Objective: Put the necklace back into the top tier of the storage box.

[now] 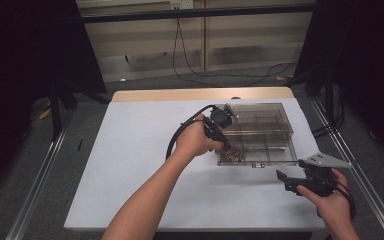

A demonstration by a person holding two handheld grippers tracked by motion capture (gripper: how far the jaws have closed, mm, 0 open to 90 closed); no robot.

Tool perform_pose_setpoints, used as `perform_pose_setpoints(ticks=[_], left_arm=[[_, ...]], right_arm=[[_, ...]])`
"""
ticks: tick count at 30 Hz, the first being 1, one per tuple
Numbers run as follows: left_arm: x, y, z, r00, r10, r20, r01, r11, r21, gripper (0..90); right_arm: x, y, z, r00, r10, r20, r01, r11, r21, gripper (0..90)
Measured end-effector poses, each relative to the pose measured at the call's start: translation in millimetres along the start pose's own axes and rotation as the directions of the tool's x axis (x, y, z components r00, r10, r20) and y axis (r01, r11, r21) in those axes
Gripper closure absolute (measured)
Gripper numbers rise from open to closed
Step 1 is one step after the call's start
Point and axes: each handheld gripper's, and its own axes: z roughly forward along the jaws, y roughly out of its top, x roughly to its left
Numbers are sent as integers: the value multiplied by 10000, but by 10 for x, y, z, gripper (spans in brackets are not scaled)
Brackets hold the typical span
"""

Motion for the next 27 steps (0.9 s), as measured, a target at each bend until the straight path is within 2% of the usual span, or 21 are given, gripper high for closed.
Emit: perform_pose_setpoints(ticks=[7,13,18,27], left_arm=[[56,37,-40,9999,-5,-164,4,10000,-77,750],[124,81,-82,9993,18,-375,-24,9999,-158,789],[183,93,-88,9979,-121,-635,104,9996,-271,836],[269,110,-42,9978,-223,-621,200,9991,-374,885]], right_arm=[[43,5,-45,10000,54,-21,-54,10000,6,210],[58,5,-81,9999,65,154,-66,9999,85,241],[74,-2,-102,9994,139,314,-144,9998,162,255],[94,5,-160,9988,132,464,-138,9998,137,315]])
